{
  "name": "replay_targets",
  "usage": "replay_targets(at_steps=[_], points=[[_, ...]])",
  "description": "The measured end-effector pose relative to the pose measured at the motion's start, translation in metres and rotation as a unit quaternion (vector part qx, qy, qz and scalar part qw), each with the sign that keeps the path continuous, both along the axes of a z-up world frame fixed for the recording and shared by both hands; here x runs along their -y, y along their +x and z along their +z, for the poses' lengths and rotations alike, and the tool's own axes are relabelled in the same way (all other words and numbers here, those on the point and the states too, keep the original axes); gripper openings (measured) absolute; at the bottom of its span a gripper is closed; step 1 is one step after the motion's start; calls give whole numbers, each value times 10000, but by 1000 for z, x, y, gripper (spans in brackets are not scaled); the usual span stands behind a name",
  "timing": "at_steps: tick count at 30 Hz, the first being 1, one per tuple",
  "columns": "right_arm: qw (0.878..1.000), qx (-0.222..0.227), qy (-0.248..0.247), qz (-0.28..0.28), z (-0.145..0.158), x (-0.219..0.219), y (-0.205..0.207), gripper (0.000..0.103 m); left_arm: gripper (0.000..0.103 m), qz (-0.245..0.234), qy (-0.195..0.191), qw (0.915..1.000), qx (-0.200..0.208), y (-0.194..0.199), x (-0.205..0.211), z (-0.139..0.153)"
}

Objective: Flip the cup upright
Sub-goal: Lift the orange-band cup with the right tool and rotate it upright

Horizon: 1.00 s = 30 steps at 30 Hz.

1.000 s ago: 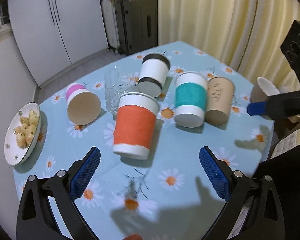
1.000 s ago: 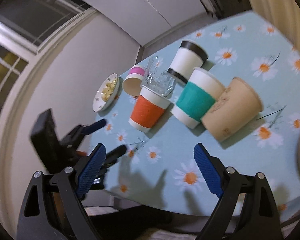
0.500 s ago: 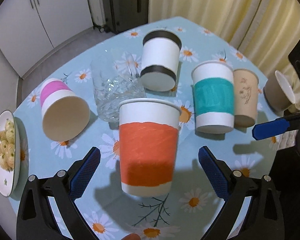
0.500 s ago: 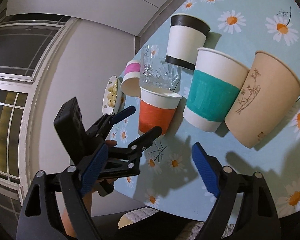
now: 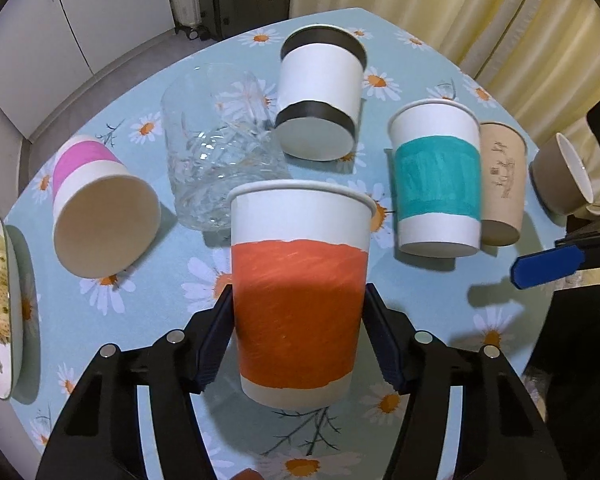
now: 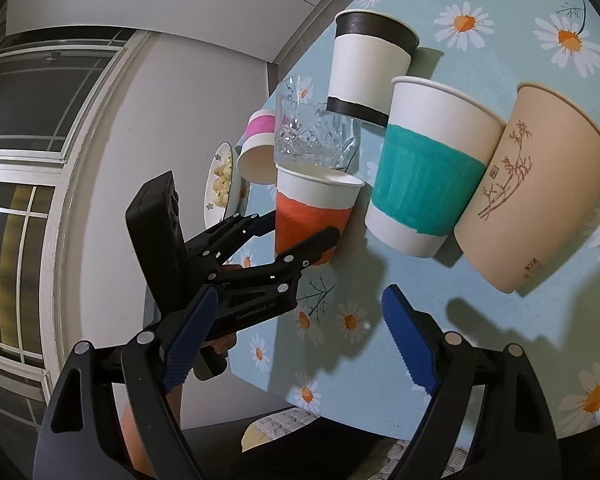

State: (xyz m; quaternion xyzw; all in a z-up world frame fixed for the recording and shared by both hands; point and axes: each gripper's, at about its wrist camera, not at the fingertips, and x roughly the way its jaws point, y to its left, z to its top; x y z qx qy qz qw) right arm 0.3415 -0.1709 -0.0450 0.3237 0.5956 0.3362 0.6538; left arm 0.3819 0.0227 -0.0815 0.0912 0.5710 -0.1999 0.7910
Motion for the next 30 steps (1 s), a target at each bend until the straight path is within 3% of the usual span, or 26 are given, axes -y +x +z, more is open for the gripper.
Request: replay_targets(at_steps=[8,14,16,23,27,30], points=[[9999,-83,84,33,4,4,-5,84,60,177,-174,9997,-90,-14,-2,11],[9998,-13,84,192,22,6,-9,84,60,1012,-887,9906,-227,-38,-14,38],[9996,31,96,250,29,7,-11,84,60,1265,-965,9869,-259,-49,-16,41],[9970,-78,-207,739,31,0,-21,84,60,2327,-1213,9636,-504,-92,-19,28],[9923,-243,-391,1150,22,-6,-31,84,60,2967,-1587,9375,-883,-117,-19,9],[9902,-223,-521,1274,21,-7,-38,84,60,3178,-1660,9281,-1004,-132,-12,-1]])
